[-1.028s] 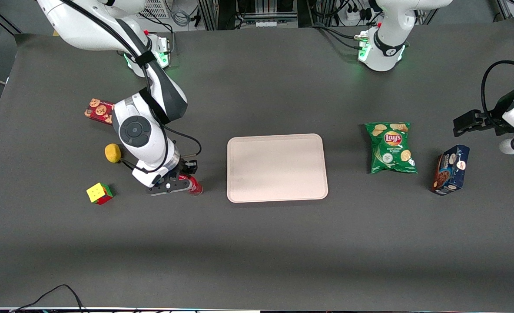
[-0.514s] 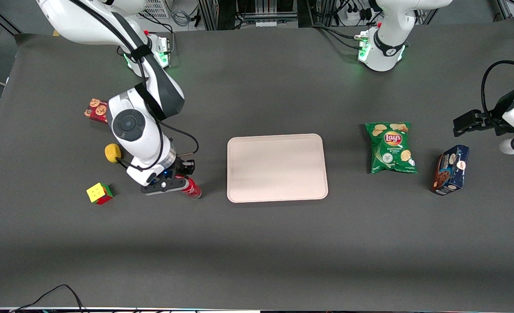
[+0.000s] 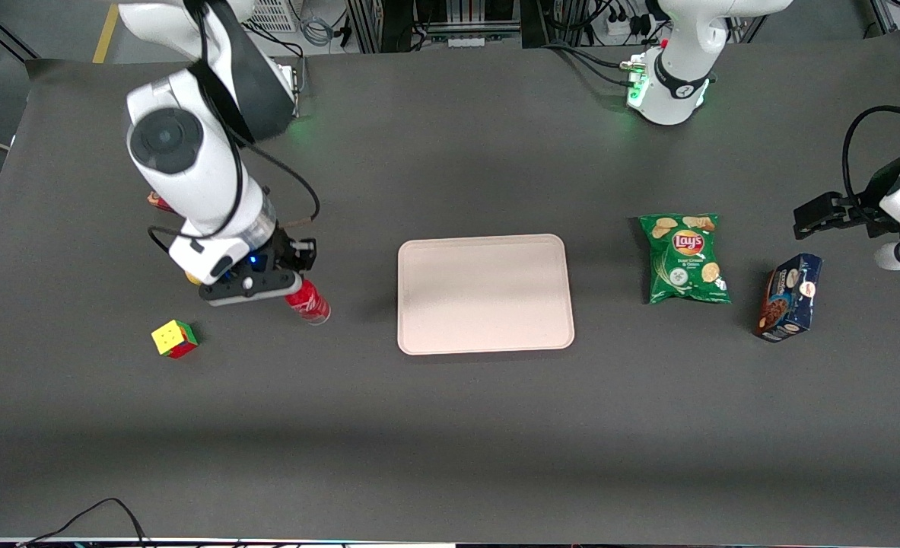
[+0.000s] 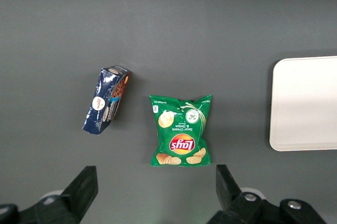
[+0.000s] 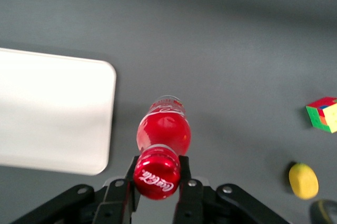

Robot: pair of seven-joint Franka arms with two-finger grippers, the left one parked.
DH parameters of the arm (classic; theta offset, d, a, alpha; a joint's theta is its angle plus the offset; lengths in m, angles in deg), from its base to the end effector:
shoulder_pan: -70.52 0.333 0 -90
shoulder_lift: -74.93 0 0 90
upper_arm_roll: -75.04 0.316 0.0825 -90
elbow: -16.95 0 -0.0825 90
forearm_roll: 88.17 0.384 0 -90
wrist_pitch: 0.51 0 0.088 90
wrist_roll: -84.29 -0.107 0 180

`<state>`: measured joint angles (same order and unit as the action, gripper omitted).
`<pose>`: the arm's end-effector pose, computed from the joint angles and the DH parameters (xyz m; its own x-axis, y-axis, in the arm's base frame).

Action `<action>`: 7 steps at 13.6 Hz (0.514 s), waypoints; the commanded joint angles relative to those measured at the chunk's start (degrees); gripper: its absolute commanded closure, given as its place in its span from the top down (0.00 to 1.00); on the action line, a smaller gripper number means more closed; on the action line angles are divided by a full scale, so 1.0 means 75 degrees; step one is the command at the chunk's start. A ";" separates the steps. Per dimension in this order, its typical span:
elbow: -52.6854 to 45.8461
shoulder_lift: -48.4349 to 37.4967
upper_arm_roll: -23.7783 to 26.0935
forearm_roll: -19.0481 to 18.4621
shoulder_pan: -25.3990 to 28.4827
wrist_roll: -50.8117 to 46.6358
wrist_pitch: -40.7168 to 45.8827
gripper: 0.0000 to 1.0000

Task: Place coke bottle on tray
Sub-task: 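Lift the bottle and carry it over the white tray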

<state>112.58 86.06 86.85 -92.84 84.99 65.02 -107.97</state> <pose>0.5644 0.2622 0.4918 0.9895 0.1420 0.0281 0.1411 -0.9895 0.0311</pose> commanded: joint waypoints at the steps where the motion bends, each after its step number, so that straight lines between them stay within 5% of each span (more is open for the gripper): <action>1: -0.1332 -0.0020 0.0230 0.0341 0.0087 -0.0254 0.1317 0.00; 7: -0.2447 0.0903 0.0699 0.0307 0.0822 -0.2185 0.1566 0.00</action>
<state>100.89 86.47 91.66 -90.19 86.55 56.03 -97.60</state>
